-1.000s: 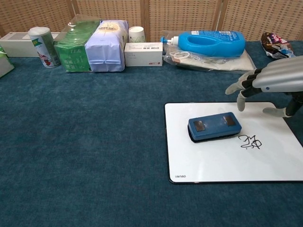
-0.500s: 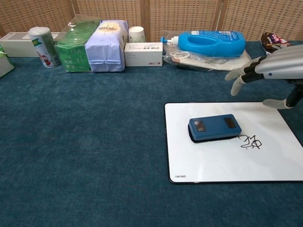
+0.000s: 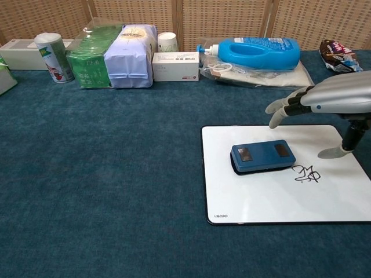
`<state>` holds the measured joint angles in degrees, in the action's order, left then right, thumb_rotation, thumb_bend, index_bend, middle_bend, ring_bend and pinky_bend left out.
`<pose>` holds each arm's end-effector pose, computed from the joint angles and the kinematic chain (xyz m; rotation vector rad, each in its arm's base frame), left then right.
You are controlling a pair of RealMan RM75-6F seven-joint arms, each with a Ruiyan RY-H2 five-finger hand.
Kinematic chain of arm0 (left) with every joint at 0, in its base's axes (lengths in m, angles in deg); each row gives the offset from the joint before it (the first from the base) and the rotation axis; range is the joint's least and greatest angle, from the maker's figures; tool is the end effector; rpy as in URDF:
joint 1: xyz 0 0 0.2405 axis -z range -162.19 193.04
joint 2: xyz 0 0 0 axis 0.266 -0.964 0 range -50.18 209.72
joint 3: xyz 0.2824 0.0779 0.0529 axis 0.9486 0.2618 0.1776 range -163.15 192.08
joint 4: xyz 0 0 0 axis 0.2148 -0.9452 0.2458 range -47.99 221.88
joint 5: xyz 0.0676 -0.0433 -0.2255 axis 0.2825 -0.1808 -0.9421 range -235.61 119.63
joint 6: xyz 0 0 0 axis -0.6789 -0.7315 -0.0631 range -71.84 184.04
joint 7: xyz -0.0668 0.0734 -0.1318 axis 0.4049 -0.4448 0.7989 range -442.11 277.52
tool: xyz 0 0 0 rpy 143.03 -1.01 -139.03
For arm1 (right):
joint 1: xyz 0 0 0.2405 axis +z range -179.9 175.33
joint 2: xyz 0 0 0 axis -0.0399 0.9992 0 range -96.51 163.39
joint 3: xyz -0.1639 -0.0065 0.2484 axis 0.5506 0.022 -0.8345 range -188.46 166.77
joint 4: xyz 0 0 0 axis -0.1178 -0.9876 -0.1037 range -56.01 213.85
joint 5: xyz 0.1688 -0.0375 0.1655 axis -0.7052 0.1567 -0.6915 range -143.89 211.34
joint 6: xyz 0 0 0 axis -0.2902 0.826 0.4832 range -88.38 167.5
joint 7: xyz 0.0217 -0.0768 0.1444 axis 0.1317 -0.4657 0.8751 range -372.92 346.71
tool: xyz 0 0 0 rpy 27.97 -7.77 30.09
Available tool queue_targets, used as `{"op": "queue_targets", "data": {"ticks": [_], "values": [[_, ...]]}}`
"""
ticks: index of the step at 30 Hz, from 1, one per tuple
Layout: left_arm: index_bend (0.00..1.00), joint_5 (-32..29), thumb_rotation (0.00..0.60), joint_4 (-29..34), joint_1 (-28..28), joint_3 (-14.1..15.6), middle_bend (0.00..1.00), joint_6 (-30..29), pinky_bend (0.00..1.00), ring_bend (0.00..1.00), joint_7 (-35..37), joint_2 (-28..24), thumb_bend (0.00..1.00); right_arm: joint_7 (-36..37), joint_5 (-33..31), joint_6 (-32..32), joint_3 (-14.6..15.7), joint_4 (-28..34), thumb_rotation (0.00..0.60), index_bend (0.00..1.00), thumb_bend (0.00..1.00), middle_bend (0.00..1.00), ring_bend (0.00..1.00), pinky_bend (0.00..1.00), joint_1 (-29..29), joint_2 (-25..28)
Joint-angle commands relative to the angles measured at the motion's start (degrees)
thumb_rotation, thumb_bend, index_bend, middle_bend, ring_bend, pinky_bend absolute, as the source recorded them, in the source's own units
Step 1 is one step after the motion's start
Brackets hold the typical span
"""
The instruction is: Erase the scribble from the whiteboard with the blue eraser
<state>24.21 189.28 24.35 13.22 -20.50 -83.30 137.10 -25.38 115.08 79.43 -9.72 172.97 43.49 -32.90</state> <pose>-0.3356 0.2196 0.1514 -1.4666 -1.0477 -0.8453 -0.2172 -0.3626 0.0187 2.3159 -0.7010 0.5498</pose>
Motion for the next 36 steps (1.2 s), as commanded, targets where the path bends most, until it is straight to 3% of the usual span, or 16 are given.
{"op": "queue_targets", "data": {"ticks": [1,9,20,36], "values": [[0.22,0.02,0.6,-0.03,-0.02,0.03,0.14,-0.02,0.03,0.16,0.06,-0.01,0.17,-1.84,-1.3,0.24,-0.31,0.0,0.55,0.14,0.25,0.01,0.0,0.0,-0.11,-0.99],[0.22,0.09,0.6,-0.45,-0.06,0.15,0.14,0.02,0.03,0.16,0.48,0.03,0.17,-8.58,-6.64,1.87,-1.37,-0.14,0.527,0.13,0.21,0.0,0.0,0.0,-0.44,-4.41],[0.22,0.08,0.6,-1.61,-0.05,0.29,0.14,0.28,0.03,0.16,1.57,0.24,0.17,-17.38,-16.48,4.07,-2.21,-0.45,0.54,0.19,0.21,0.01,0.0,0.0,0.05,-8.96],[0.23,0.57,0.6,-3.35,-0.11,0.47,0.14,0.35,0.03,0.16,3.46,0.44,0.17,-22.79,-22.84,6.57,-0.79,0.67,0.562,0.21,0.22,0.01,0.0,0.0,0.57,-10.51]]}}
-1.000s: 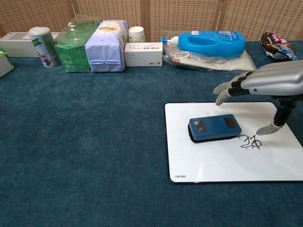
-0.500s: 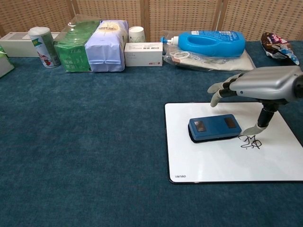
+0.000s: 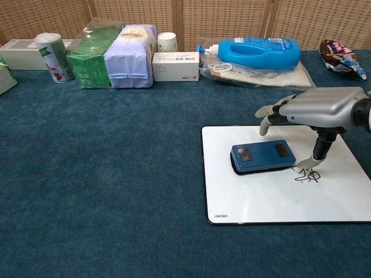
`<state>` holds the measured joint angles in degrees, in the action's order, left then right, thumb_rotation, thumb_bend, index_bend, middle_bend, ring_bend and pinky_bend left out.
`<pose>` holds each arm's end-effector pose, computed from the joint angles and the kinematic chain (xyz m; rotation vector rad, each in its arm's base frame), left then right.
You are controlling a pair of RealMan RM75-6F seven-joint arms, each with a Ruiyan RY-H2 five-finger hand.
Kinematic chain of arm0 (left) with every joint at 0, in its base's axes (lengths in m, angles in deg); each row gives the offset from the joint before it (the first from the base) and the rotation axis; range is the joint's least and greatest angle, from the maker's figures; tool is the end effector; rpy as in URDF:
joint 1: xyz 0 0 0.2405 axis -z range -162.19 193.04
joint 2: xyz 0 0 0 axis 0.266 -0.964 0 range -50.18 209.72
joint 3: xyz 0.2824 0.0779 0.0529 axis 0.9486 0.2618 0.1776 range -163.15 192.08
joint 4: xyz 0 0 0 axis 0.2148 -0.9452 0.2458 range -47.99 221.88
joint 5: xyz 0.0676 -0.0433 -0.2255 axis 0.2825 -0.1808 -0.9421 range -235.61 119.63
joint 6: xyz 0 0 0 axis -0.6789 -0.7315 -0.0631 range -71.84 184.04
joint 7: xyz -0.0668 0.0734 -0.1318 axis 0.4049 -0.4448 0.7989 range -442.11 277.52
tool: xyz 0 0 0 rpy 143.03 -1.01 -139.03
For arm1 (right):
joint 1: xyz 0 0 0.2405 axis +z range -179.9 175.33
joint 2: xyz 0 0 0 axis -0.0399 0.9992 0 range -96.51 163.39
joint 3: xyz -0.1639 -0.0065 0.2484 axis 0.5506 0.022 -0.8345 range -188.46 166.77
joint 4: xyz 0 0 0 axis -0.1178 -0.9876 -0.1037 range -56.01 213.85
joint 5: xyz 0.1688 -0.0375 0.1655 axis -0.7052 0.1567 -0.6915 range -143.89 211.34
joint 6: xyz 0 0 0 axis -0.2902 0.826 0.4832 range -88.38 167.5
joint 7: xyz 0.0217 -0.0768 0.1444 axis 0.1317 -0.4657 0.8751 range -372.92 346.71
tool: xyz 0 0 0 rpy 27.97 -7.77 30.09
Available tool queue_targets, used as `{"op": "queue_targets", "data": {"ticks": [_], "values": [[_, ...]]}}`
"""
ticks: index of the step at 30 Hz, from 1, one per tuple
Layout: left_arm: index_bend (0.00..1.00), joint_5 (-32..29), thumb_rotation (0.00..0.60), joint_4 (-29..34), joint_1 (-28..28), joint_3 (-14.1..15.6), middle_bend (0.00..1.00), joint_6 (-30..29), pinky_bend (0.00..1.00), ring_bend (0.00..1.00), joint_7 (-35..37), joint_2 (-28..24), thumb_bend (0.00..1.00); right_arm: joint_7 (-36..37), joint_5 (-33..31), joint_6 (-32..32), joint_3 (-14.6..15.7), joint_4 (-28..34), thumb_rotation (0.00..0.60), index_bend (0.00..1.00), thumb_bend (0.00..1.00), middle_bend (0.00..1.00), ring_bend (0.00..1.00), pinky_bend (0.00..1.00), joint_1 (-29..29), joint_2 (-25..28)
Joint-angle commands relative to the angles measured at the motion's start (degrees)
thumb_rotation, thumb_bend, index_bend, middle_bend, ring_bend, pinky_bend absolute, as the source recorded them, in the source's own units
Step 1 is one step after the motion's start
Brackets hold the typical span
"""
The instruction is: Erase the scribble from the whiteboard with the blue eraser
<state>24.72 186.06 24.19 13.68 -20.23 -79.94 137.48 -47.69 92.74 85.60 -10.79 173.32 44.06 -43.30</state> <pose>-0.3495 0.2186 0.1535 -1.4607 -1.0619 -0.8422 -0.2060 -0.3628 -0.0316 2.1844 -0.7260 0.5022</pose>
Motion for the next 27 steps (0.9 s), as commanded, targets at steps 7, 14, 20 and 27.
{"op": "queue_targets", "data": {"ticks": [7,14,20,27], "values": [[0.23,0.15,0.6,-0.69,0.14,0.06,0.14,0.24,0.03,0.16,0.52,0.23,0.17,-1.41,-1.85,1.46,0.71,0.32,0.566,0.23,0.22,0.01,0.0,0.0,0.07,-1.02],[0.23,0.04,0.6,-1.25,0.0,0.1,0.14,0.18,0.03,0.16,1.0,0.3,0.17,-1.61,-2.57,1.63,0.83,-0.36,0.599,0.25,0.22,0.01,0.0,0.0,0.39,-2.34],[0.23,-0.05,0.6,-1.62,-0.03,0.09,0.14,0.24,0.03,0.16,1.37,0.33,0.17,-1.76,-3.42,1.7,0.5,-0.89,0.6,0.27,0.22,0.02,0.0,0.0,0.91,-3.2],[0.23,-0.07,0.6,-2.03,0.13,0.04,0.14,0.49,0.03,0.16,1.7,0.45,0.17,-2.56,-4.75,1.91,0.42,-1.0,0.6,0.29,0.22,0.02,0.0,0.0,1.59,-3.97]]}}
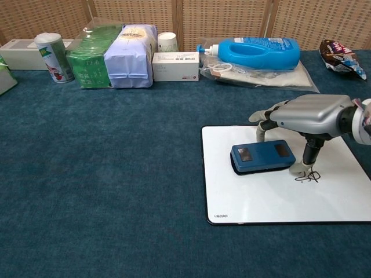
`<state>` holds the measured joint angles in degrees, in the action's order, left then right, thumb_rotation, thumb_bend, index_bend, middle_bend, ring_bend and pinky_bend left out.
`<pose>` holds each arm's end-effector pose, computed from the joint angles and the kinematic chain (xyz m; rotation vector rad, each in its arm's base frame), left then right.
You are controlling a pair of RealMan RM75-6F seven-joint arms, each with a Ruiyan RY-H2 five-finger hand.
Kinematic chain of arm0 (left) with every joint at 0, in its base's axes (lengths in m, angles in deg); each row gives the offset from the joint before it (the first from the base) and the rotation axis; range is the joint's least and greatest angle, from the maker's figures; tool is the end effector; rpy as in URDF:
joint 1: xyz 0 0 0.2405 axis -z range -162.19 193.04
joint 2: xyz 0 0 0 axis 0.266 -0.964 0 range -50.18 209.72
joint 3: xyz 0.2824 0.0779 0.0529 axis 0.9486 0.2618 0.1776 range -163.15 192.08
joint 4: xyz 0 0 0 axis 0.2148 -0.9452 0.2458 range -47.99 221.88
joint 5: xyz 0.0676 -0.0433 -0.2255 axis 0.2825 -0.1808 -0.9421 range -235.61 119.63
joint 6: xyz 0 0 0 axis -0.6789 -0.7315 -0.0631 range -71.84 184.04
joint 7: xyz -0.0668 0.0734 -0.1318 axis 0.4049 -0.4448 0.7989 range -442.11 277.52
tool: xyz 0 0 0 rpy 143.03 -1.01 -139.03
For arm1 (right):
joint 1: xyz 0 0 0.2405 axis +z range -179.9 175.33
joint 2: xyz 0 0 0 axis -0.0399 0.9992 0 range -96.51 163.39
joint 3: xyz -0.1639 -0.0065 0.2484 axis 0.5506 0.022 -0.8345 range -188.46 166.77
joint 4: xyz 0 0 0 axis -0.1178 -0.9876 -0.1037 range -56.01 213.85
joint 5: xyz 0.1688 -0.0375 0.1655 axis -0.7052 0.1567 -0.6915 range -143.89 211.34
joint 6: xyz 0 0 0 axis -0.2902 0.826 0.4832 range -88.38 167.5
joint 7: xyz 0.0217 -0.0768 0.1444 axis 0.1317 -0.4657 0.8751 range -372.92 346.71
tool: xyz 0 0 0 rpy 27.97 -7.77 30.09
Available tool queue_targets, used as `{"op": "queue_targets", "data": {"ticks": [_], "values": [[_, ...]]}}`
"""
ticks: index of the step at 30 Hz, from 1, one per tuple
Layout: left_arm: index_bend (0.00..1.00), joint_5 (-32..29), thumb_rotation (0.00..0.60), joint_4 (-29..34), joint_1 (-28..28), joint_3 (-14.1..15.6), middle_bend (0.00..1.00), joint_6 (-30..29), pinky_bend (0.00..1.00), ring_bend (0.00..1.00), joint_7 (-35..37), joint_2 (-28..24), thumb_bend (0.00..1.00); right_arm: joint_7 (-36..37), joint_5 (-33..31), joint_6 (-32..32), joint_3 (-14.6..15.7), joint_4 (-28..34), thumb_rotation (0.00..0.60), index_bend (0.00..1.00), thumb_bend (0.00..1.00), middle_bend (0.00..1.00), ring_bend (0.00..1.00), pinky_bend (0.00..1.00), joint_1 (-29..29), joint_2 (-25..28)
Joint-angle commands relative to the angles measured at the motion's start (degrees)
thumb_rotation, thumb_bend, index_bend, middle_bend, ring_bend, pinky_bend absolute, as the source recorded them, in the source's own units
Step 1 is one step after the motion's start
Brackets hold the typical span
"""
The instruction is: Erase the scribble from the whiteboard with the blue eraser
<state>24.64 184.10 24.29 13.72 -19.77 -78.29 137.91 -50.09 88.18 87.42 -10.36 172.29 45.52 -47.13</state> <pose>-0.3576 0.2200 0.1539 -1.4563 -1.0695 -0.8374 -0.1982 -0.3622 -0.0521 2.1697 -0.7571 0.5015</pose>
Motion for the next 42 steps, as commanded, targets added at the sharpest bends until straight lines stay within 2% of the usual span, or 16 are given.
{"op": "queue_targets", "data": {"ticks": [1,20,42], "values": [[0.23,-0.01,0.6,-0.13,0.03,-0.02,0.14,0.04,0.03,0.16,0.08,0.06,0.17,-0.27,-0.3,0.13,-0.01,0.05,0.6,0.29,0.22,0.02,0.0,0.0,0.23,-0.18],[0.23,0.05,0.6,-0.85,0.1,0.0,0.14,0.23,0.03,0.16,0.97,0.17,0.17,-0.04,-1.49,2.82,-0.28,2.55,0.6,0.31,0.22,0.03,0.0,0.0,0.27,-0.25],[0.23,-0.11,0.6,-1.73,0.09,0.08,0.14,0.51,0.03,0.16,1.69,0.43,0.17,0.56,-1.68,3.09,-0.13,0.71,0.6,0.33,0.22,0.04,0.0,0.0,0.1,-1.82]]}}
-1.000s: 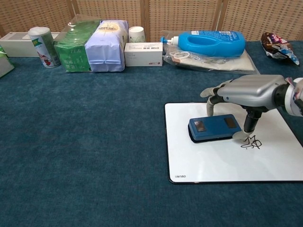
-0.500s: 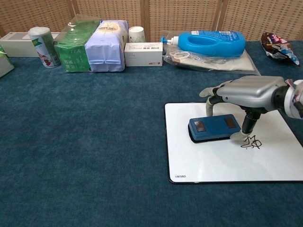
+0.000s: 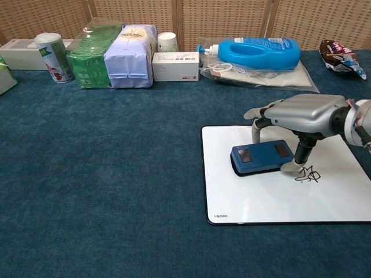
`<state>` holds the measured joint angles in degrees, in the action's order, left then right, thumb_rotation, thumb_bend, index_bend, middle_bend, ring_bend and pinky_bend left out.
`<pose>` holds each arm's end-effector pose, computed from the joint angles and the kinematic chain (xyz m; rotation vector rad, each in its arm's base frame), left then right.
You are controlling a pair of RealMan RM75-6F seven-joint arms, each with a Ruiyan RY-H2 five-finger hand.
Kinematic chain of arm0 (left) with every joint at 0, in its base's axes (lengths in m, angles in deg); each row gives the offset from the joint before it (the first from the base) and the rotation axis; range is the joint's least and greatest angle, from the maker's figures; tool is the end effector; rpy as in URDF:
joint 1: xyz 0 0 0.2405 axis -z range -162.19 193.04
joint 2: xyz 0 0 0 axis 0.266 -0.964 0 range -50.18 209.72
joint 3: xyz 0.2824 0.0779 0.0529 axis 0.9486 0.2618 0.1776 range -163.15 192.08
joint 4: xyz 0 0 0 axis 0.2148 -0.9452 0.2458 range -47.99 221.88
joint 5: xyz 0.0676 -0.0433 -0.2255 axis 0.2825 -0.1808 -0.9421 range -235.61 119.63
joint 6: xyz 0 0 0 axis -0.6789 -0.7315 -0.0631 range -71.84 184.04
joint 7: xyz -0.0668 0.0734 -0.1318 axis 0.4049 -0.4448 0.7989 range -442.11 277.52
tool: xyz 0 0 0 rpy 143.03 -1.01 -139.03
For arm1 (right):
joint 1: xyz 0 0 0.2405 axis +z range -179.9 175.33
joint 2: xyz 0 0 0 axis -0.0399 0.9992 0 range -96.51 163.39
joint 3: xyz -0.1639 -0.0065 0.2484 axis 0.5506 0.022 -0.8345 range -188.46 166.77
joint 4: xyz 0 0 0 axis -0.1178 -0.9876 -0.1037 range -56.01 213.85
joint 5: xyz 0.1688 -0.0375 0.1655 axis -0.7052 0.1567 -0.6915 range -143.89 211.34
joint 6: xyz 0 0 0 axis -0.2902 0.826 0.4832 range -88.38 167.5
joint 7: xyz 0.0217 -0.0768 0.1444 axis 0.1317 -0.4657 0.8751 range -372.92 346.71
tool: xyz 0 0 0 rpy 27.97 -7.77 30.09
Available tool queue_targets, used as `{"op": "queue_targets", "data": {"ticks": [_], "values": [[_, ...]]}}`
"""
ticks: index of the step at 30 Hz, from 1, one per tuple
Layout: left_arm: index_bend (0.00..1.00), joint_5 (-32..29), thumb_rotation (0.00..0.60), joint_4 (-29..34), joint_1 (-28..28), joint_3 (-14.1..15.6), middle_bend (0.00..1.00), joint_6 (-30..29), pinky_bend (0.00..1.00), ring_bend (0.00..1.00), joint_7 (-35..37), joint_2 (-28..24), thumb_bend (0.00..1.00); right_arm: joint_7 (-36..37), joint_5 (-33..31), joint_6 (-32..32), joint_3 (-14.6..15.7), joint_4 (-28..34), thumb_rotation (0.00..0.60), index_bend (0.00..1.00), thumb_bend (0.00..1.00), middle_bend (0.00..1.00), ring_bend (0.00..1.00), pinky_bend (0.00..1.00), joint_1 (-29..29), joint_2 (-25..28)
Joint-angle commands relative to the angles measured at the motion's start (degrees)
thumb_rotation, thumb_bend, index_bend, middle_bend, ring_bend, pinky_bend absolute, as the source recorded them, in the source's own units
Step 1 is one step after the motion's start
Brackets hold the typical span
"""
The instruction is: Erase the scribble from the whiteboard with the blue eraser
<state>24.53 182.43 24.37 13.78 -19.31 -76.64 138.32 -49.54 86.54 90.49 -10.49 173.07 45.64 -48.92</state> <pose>-0.3647 0.2210 0.1539 -1.4501 -1.0815 -0.8353 -0.1895 -0.3588 -0.0585 2.1306 -0.8057 0.5502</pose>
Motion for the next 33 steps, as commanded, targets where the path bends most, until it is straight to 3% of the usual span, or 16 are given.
{"op": "queue_targets", "data": {"ticks": [1,9,13,24,33], "values": [[0.23,0.0,0.6,-0.09,0.02,0.02,0.14,0.06,0.03,0.16,0.05,0.04,0.17,0.04,-0.05,0.04,-0.02,-0.09,0.6,0.34,0.22,0.04,0.0,0.0,-0.02,-0.05],[0.23,0.01,0.6,-0.2,0.1,0.01,0.13,0.18,0.02,0.16,0.0,0.17,0.17,0.76,0.3,0.28,-0.45,-0.12,0.6,0.57,0.22,0.09,0.0,0.0,-0.07,-0.37],[0.23,-0.13,0.6,-0.35,0.07,0.01,0.13,0.23,0.02,0.16,0.05,0.26,0.17,1.17,0.59,0.13,-0.55,-0.17,0.6,0.63,0.22,0.11,0.0,0.0,-0.07,-0.32],[0.23,-0.36,0.6,-0.43,0.18,-0.07,0.13,0.44,0.02,0.16,-0.13,0.49,0.17,2.71,0.89,-0.17,-0.91,-0.29,0.6,0.74,0.24,0.17,0.0,0.0,-0.31,0.15],[0.23,-0.29,0.6,0.31,0.06,-0.29,0.13,-0.19,0.02,0.16,-0.63,0.03,0.17,8.88,1.93,0.87,-4.53,0.64,0.6,0.78,0.25,0.2,0.0,0.0,-1.17,3.26]]}}
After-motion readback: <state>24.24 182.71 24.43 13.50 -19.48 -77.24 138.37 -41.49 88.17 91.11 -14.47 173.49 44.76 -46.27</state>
